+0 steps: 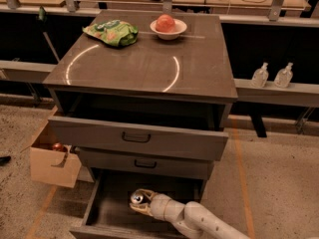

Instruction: Place redbull can into bottom drawer

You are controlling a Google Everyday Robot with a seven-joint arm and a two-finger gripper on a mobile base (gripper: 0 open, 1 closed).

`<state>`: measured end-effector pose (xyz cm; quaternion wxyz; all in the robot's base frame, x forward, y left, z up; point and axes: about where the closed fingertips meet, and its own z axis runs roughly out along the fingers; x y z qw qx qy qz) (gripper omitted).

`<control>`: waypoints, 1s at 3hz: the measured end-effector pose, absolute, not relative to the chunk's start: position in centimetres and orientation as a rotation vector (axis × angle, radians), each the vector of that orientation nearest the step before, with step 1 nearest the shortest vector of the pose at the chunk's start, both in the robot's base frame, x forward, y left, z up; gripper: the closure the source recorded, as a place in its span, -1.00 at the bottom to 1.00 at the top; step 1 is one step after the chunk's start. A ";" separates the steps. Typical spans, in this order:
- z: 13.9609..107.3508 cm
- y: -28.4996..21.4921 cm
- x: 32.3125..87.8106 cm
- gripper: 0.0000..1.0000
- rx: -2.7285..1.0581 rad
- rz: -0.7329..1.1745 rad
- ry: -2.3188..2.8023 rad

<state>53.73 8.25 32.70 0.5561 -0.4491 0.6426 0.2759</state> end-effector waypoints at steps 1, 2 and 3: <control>29.8 7.5 55.0 1.00 -1.078 0.653 1.541; 26.8 5.7 57.4 1.00 -1.108 0.631 1.575; 25.1 4.8 58.6 1.00 -1.096 0.623 1.598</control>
Offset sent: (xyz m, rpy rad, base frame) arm 0.0583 -0.0456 -0.0824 -0.1069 0.0452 -0.0040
